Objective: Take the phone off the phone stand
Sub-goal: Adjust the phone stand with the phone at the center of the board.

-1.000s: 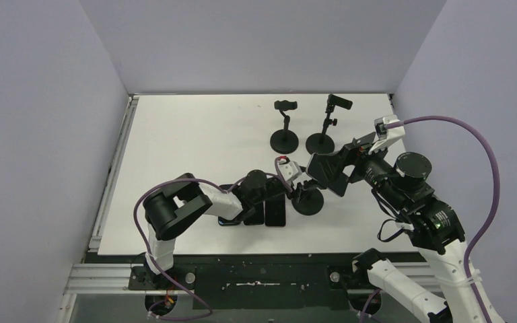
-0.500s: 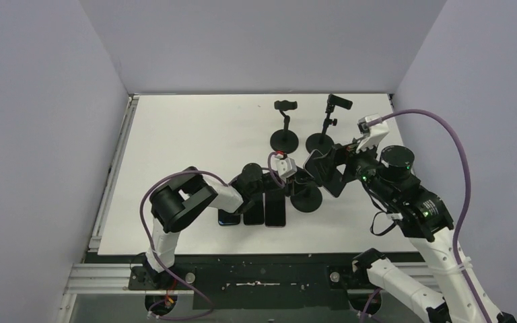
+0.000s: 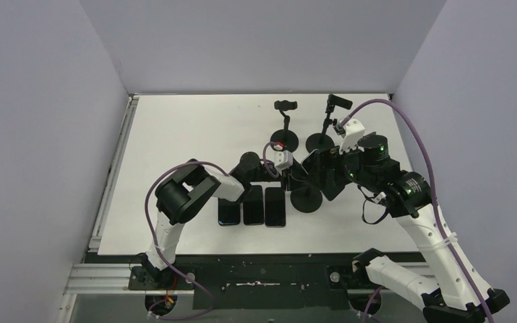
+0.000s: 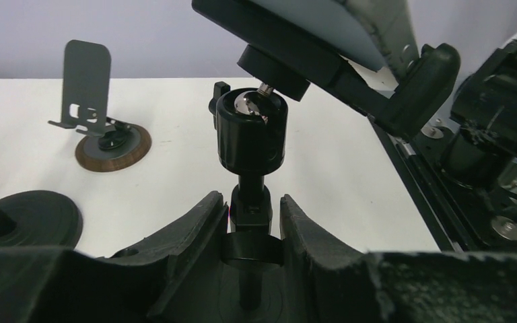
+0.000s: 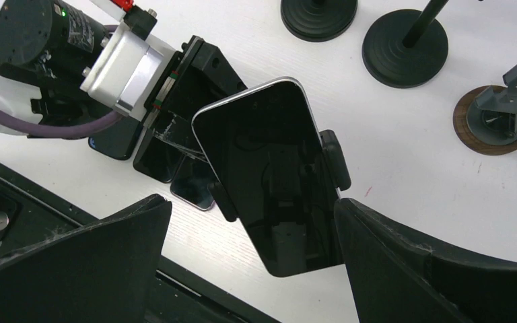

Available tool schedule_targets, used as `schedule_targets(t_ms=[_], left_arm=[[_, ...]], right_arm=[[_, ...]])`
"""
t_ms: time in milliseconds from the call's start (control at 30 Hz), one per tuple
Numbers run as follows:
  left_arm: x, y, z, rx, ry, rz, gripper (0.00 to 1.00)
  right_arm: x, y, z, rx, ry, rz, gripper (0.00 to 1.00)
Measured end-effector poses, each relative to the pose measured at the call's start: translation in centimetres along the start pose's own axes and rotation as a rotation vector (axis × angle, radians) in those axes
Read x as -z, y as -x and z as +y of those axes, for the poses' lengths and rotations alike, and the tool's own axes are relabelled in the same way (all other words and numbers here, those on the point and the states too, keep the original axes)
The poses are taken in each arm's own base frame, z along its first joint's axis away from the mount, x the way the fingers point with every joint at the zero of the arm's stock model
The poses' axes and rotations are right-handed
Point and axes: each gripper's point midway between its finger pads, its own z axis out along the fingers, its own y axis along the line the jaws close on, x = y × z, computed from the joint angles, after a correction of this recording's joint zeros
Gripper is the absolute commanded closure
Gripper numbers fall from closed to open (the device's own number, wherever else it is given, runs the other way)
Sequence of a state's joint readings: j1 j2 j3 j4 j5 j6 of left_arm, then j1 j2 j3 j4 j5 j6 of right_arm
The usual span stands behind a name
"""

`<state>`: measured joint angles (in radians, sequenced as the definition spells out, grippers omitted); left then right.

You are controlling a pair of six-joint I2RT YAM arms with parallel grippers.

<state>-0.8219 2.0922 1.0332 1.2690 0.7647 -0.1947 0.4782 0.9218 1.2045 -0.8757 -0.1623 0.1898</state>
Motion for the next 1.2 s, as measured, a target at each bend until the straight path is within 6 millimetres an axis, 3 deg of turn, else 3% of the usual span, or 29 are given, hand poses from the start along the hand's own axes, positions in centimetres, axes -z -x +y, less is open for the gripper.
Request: schedule_targets(t_ms=[567, 867, 1200], left_arm=[[0.1, -0.1, -1.9, 0.086, -0.238, 0.042, 1.0], [0.3, -0.1, -2.5, 0.116, -0.277, 0.055, 1.0], [0.5, -0.1, -2.7, 0.13, -0.291, 0.061, 1.0]], right_arm=[[0.5, -3.3, 0.2, 0.057, 0.033, 0.101, 0.01], [-0.1, -5.7, 0.9, 0.003, 0.075, 0.158, 0.01], [0.4, -6.9, 1.0, -0.038, 0.074, 0.166, 0.0]])
